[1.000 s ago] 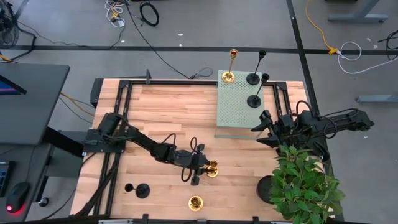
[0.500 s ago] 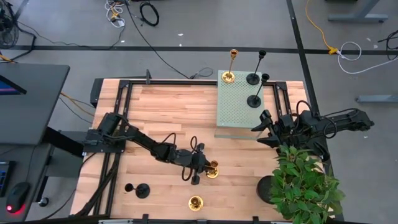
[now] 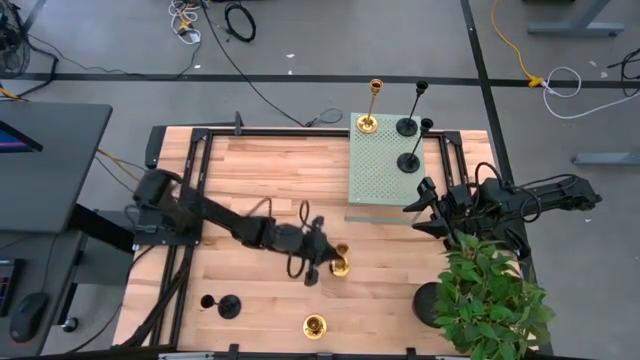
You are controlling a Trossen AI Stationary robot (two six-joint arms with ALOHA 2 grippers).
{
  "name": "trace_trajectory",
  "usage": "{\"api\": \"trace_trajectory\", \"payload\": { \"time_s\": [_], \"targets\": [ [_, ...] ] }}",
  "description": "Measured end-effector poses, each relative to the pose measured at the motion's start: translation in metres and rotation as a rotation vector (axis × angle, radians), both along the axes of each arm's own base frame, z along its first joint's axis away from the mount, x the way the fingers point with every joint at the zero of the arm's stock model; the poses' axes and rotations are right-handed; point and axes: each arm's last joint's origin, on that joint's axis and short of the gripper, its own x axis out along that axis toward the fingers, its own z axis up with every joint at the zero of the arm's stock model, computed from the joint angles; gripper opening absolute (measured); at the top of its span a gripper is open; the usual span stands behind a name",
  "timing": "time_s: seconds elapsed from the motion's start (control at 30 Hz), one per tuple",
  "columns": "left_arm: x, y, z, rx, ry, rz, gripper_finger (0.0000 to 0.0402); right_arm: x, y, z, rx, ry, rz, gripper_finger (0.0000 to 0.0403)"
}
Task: Pick & Place candle stick holders
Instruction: Put the top light brown candle holder on top of the shelf aligned with the other light brown candle holder
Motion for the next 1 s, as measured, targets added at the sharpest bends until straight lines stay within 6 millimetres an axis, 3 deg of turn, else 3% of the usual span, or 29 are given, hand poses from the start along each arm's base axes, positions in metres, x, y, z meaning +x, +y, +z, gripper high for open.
{"api": "trace_trajectory", "payload": {
  "time_s": [0.2, 0.37, 0.6, 0.8, 1.0],
  "targets": [
    [-0.014, 0.039, 0.042, -0.043, -0.025, 0.059, 0.0012, 0.000, 0.000, -0.001, -0.013, 0.002, -0.003, 0.0204],
    [-0.021, 0.071, 0.063, -0.065, -0.076, 0.087, 0.0012, 0.000, 0.000, -0.001, -0.014, 0.004, -0.003, 0.0204],
    [-0.014, 0.116, 0.096, -0.034, 0.021, 0.156, 0.0012, 0.000, 0.000, -0.001, -0.024, 0.008, -0.005, 0.0204],
    [-0.012, 0.138, 0.134, 0.037, -0.037, 0.155, 0.0013, 0.000, 0.000, -0.002, -0.027, 0.010, -0.005, 0.0204],
    [-0.002, 0.164, 0.139, 0.087, -0.045, 0.184, 0.0013, 0.001, 0.000, -0.002, -0.035, 0.014, -0.007, 0.0204]
  ]
}}
